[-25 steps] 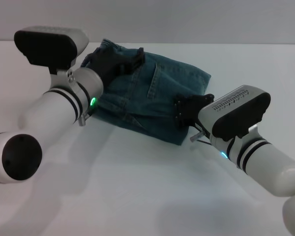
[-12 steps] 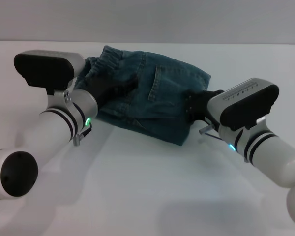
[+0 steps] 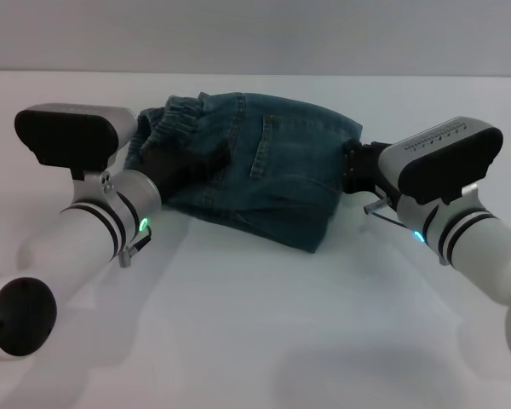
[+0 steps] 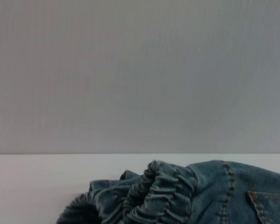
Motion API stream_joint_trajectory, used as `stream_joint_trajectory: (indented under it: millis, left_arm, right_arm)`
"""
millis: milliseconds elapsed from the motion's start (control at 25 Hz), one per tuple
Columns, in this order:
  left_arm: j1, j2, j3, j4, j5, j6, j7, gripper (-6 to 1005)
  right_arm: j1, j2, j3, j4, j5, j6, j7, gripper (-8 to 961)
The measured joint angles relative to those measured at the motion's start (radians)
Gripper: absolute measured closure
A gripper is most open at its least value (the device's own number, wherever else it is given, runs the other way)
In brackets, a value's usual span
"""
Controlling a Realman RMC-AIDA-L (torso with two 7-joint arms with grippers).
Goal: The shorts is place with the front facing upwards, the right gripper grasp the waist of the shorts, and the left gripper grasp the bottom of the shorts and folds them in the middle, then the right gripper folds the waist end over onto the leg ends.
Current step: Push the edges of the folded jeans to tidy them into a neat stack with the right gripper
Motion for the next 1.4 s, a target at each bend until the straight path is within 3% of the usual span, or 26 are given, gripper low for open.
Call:
stream_joint_trajectory:
  millis: [480,1400]
  left_arm:
    - [0.017,0.0,0.013,-0.018,0.0,-0.002,-0.001,154]
    - [0.112,0.003,0.039,-0.11,0.004,-0.016,-0.001,154]
  right_arm:
    - [0.039,0.0,0.006,0.043,0.004,-0.013,0.0,953]
    - [0.135,-0.006,0.03,0.146,-0.004,-0.023,0.023,953]
